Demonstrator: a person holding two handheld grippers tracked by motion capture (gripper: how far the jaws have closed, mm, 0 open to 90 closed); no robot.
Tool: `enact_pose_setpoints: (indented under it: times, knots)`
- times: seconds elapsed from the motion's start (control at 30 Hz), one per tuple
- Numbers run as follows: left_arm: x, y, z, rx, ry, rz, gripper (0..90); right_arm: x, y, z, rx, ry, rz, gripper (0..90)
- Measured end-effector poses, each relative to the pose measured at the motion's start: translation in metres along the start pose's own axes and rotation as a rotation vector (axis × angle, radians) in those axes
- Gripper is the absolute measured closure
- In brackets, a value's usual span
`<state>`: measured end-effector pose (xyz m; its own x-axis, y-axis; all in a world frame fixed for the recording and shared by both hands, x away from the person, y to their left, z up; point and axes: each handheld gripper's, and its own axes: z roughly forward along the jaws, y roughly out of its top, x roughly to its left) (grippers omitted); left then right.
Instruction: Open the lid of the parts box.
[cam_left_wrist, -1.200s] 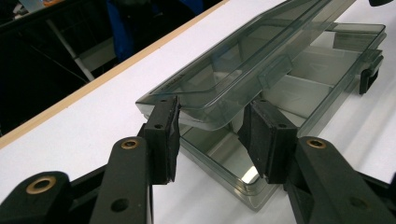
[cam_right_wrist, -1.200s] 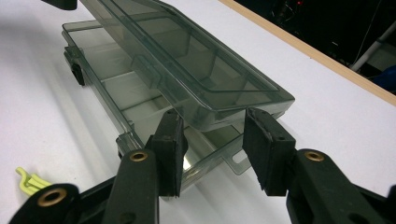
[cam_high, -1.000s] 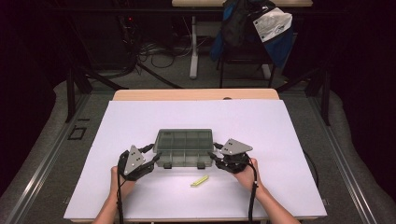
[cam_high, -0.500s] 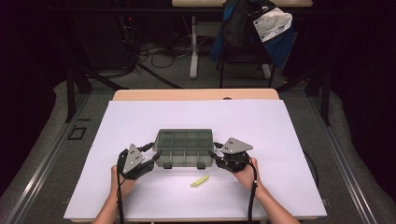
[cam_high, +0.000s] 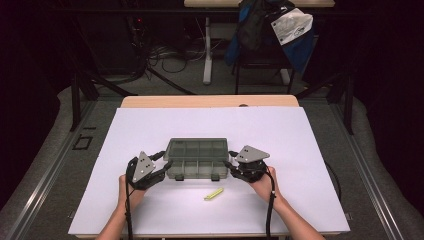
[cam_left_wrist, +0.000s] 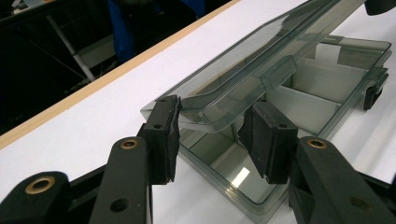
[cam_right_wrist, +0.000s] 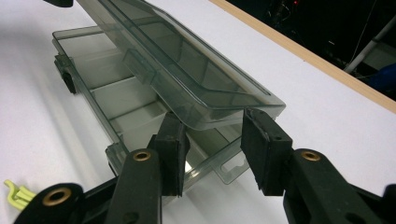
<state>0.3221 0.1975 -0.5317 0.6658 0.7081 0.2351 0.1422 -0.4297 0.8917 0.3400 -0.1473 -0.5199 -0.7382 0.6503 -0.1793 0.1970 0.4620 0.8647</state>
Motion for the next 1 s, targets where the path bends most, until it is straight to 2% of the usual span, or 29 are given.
enact_pose_setpoints:
  times: [0.6,1.0]
  knots:
    - [0.016,0.017,-0.001,-0.004,-0.009,0.014,64.6,-0.012,0.016,0.003,-0.015,-0.015,-0.025,64.5]
    - [0.028,0.027,0.003,0.002,-0.027,0.003,69.0,-0.021,0.028,0.008,-0.008,-0.034,-0.024,66.9]
